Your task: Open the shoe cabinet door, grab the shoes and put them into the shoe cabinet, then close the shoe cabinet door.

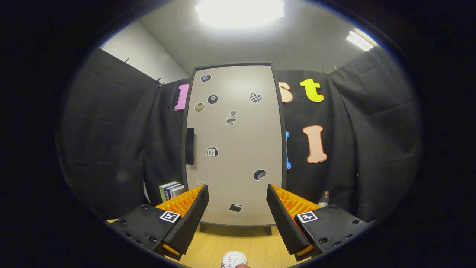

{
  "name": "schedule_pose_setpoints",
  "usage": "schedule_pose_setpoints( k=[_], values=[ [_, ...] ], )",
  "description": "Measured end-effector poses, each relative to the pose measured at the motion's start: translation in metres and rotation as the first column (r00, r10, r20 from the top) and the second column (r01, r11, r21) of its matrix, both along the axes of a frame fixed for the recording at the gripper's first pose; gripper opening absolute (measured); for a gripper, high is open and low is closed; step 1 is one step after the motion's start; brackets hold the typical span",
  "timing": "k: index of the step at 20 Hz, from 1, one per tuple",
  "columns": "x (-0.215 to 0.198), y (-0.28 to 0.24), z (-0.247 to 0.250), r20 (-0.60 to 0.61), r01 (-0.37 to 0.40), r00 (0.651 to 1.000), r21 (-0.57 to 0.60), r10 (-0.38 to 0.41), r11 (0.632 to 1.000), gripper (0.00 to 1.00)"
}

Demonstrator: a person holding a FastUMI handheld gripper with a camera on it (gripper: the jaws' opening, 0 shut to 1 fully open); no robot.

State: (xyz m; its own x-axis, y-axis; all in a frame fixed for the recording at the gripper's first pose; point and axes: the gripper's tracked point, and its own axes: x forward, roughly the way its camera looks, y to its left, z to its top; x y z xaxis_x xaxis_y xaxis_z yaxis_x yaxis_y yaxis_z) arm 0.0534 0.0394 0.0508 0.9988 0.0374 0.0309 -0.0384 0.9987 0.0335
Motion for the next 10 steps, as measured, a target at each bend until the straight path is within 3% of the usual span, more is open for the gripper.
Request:
schedule_pose_setpoints(
  k=[10],
  values=[
    [0.086,0.066,0.037,-0.020,-0.080,0.997,-0.015,0.079,0.997,0.98]
  ],
)
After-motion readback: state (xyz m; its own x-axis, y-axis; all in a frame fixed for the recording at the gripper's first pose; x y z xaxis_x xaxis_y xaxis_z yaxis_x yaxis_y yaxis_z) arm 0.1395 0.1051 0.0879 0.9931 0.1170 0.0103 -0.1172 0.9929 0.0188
